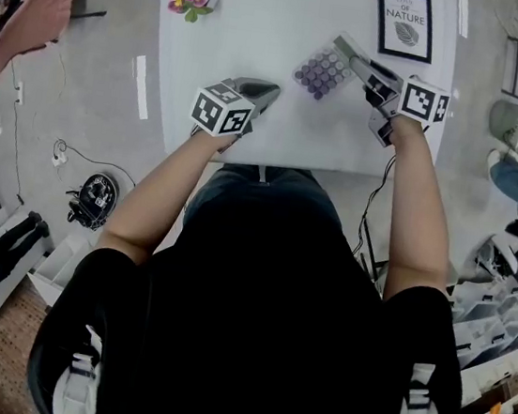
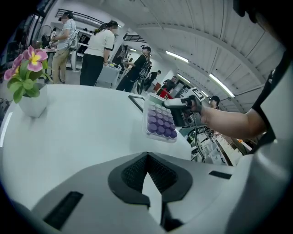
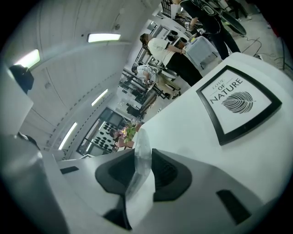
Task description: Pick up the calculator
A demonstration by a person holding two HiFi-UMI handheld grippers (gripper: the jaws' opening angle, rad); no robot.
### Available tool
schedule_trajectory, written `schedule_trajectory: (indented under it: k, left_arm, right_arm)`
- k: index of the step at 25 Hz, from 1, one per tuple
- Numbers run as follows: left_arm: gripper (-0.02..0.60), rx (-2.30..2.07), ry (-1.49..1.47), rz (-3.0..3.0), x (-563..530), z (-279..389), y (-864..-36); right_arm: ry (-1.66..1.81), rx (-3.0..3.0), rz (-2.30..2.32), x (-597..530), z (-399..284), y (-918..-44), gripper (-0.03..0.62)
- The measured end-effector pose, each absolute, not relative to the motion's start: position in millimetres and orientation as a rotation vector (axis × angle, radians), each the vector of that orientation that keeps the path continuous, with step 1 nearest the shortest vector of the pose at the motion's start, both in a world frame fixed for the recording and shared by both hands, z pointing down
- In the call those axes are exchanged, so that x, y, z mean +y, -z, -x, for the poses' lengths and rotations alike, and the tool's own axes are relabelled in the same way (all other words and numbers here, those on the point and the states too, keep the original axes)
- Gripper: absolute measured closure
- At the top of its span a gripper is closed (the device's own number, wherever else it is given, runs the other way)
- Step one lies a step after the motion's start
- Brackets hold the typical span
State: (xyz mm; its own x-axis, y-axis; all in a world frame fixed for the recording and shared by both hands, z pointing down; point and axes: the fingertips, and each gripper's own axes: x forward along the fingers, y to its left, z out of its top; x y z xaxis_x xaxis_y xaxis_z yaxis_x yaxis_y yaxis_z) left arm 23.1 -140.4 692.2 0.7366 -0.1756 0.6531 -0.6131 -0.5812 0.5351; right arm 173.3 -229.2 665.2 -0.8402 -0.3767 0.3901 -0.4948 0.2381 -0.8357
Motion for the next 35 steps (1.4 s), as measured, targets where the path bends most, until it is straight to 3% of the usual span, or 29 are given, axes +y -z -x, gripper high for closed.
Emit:
schedule_trajectory:
  k: [16, 35]
  left_arm:
    - [0.565, -0.566, -0.583, -2.314, -135.3, 22.2, -580.7]
    - [0.565, -0.551, -0.51, -2.433, -121.4, 71.1, -513.8]
  right_arm:
    - [-1.568, -2.538, -0.987, -200.8, -153.2, -563.0, 0.485]
    - [-1.492, -2.573, -1.091, -149.9, -127.0, -501.3, 0.485]
